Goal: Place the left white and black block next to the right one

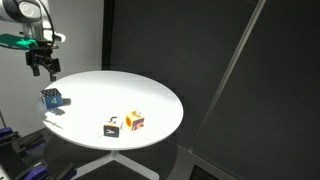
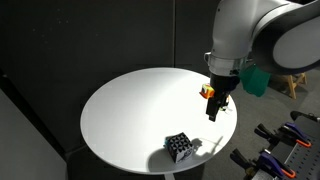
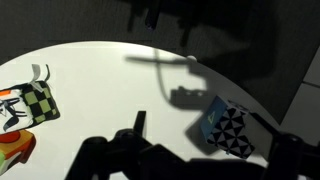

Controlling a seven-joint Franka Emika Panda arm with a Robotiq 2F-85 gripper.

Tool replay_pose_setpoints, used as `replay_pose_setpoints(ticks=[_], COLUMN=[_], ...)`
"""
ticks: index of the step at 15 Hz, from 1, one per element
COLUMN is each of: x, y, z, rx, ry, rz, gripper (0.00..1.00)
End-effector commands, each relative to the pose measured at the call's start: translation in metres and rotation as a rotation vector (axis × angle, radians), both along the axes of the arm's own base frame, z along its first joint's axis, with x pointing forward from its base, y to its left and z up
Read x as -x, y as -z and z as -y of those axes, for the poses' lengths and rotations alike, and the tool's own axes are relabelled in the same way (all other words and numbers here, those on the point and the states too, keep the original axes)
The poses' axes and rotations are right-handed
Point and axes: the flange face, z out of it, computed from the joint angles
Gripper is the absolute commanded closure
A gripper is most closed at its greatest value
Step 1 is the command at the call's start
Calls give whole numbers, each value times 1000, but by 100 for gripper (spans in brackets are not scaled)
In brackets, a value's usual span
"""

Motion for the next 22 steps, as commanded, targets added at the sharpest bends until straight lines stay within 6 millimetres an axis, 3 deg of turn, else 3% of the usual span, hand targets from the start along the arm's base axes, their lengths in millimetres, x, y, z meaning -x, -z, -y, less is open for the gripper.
replay_pose_setpoints(ticks=[1,13,22], x=[-1,-8,-29], y=[-1,16,64], z=[-4,-67,-90], rx=[-9,-70,-47], ry=[-1,-22,17], rz=[8,65,62], gripper=[0,0,0])
